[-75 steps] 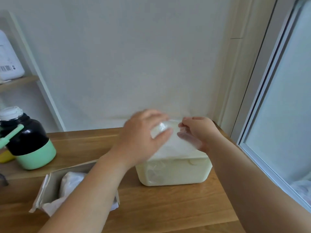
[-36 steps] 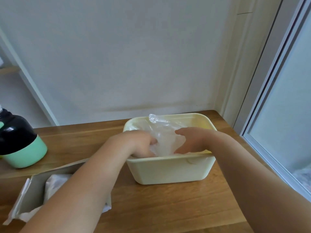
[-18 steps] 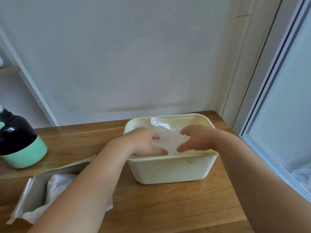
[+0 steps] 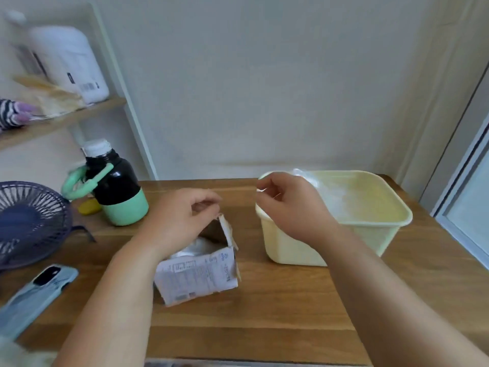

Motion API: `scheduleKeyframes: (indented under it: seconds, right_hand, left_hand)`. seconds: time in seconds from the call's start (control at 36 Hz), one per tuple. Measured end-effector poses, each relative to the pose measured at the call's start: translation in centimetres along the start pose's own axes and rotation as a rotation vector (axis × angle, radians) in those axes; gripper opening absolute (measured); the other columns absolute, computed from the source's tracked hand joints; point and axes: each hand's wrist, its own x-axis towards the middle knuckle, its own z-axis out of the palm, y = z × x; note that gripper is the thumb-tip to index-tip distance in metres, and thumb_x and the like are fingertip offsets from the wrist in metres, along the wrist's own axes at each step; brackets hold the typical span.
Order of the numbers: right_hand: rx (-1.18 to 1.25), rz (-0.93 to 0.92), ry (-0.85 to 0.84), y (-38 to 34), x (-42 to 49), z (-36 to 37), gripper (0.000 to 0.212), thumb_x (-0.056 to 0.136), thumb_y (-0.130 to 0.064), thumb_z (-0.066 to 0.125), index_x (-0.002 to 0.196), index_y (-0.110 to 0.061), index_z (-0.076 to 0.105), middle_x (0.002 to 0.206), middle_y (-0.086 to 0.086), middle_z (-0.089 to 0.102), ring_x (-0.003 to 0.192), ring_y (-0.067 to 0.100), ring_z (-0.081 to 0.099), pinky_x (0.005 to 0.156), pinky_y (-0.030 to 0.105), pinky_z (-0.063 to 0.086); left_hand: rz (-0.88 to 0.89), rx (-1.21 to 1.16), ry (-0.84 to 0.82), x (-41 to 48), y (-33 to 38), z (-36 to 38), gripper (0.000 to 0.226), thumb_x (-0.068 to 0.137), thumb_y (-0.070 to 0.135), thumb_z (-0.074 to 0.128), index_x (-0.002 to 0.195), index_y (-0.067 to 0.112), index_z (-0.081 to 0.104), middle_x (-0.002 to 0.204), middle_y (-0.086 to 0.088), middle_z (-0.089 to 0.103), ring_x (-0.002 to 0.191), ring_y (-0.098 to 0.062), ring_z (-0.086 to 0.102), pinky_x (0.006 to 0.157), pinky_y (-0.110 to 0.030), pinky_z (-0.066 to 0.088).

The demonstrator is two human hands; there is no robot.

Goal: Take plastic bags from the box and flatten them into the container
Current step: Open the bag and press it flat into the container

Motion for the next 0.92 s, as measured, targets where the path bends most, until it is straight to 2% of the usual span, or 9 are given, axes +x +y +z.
scheduleKeyframes:
  seconds: [0.08, 0.19, 0.28, 0.36, 0.47, 0.58, 0.69, 0.83, 0.92]
  right_hand:
    - [0.016, -0.001, -0.075, -0.8, -0.3, 3.6, 0.015, 0.09, -0.023, 0.057, 0.103, -0.022, 0.064, 0.089, -0.012, 0.061, 0.079, 0.003, 0.057, 0.072, 0.016, 0.046]
    - [-0.085, 0.051, -0.208, -0.3, -0.2, 7.4, 0.03, 0.09, -0.019, 0.056, 0.12, -0.023, 0.062, 0.116, -0.007, 0.06, 0.104, 0.01, 0.056, 0.08, 0.02, 0.041]
    - [-0.125, 0.104, -0.218, 0.7, 0.0, 8.8, 0.036, 0.089, -0.011, 0.053, 0.123, -0.02, 0.062, 0.122, -0.002, 0.06, 0.098, 0.007, 0.052, 0.078, 0.015, 0.037]
    - [-0.156, 0.069, -0.207, 1.3, -0.1, 9.2, 0.036, 0.09, -0.01, 0.053, 0.124, -0.018, 0.061, 0.121, -0.001, 0.059, 0.089, 0.003, 0.048, 0.071, 0.01, 0.036]
    - [-0.174, 0.019, -0.198, 1.9, -0.2, 9.5, 0.033, 0.092, -0.013, 0.052, 0.123, -0.019, 0.061, 0.118, -0.003, 0.052, 0.092, 0.005, 0.045, 0.08, 0.014, 0.033]
    - [-0.144, 0.008, -0.165, 2.4, -0.4, 9.8, 0.031, 0.093, -0.013, 0.05, 0.12, -0.018, 0.064, 0.105, -0.009, 0.048, 0.09, 0.004, 0.047, 0.079, 0.015, 0.035]
    - [-0.101, 0.017, -0.152, 2.6, -0.4, 9.8, 0.029, 0.092, -0.014, 0.053, 0.118, -0.019, 0.065, 0.104, -0.012, 0.048, 0.085, 0.001, 0.047, 0.076, 0.013, 0.037]
    - [-0.071, 0.027, -0.15, 2.6, -0.6, 9.9, 0.029, 0.091, -0.015, 0.055, 0.118, -0.02, 0.064, 0.103, -0.013, 0.048, 0.08, -0.001, 0.047, 0.071, 0.005, 0.036]
    - [-0.063, 0.028, -0.149, 2.6, -0.6, 9.9, 0.028, 0.091, -0.014, 0.055, 0.117, -0.019, 0.065, 0.101, -0.013, 0.048, 0.075, -0.002, 0.047, 0.07, 0.007, 0.036]
  left_hand:
    - [-0.069, 0.091, -0.053, -1.6, -2.0, -0.8, 0.023, 0.093, 0.022, 0.061, 0.103, 0.043, 0.059, 0.093, 0.03, 0.058, 0.086, 0.015, 0.052, 0.072, -0.006, 0.038]
    - [-0.168, 0.284, -0.237, -2.1, -3.5, 0.1, 0.024, 0.093, 0.022, 0.058, 0.108, 0.038, 0.068, 0.098, 0.016, 0.067, 0.088, -0.001, 0.06, 0.078, -0.025, 0.051]
    - [-0.203, 0.451, -0.347, -1.6, -3.9, 0.8, 0.035, 0.094, 0.027, 0.055, 0.128, 0.033, 0.061, 0.119, 0.009, 0.064, 0.106, -0.012, 0.059, 0.086, -0.03, 0.05]
    - [-0.204, 0.581, -0.39, -1.1, -3.6, 1.4, 0.035, 0.096, 0.023, 0.052, 0.13, 0.031, 0.058, 0.111, 0.002, 0.062, 0.098, -0.017, 0.057, 0.074, -0.029, 0.046]
    - [-0.235, 0.744, -0.331, -0.9, -4.0, 2.4, 0.041, 0.094, 0.01, 0.052, 0.128, 0.032, 0.059, 0.117, 0.001, 0.062, 0.103, -0.019, 0.059, 0.071, -0.028, 0.044]
    - [-0.227, 0.802, -0.262, -0.8, -4.3, 3.1, 0.027, 0.092, 0.012, 0.051, 0.109, 0.026, 0.066, 0.097, 0.003, 0.063, 0.089, -0.018, 0.059, 0.063, -0.028, 0.04]
    - [-0.26, 0.803, -0.221, -0.7, -4.5, 3.2, 0.024, 0.09, 0.011, 0.053, 0.102, 0.025, 0.068, 0.089, 0.002, 0.06, 0.086, -0.02, 0.058, 0.064, -0.03, 0.04]
    - [-0.268, 0.787, -0.182, -0.6, -4.7, 3.3, 0.018, 0.092, 0.018, 0.058, 0.1, 0.028, 0.07, 0.095, 0.003, 0.065, 0.091, -0.019, 0.06, 0.072, -0.031, 0.037]
    - [-0.213, 0.673, -0.13, -0.8, -5.0, 2.9, 0.02, 0.094, 0.024, 0.055, 0.096, 0.033, 0.072, 0.091, 0.007, 0.066, 0.086, -0.015, 0.061, 0.067, -0.027, 0.04]
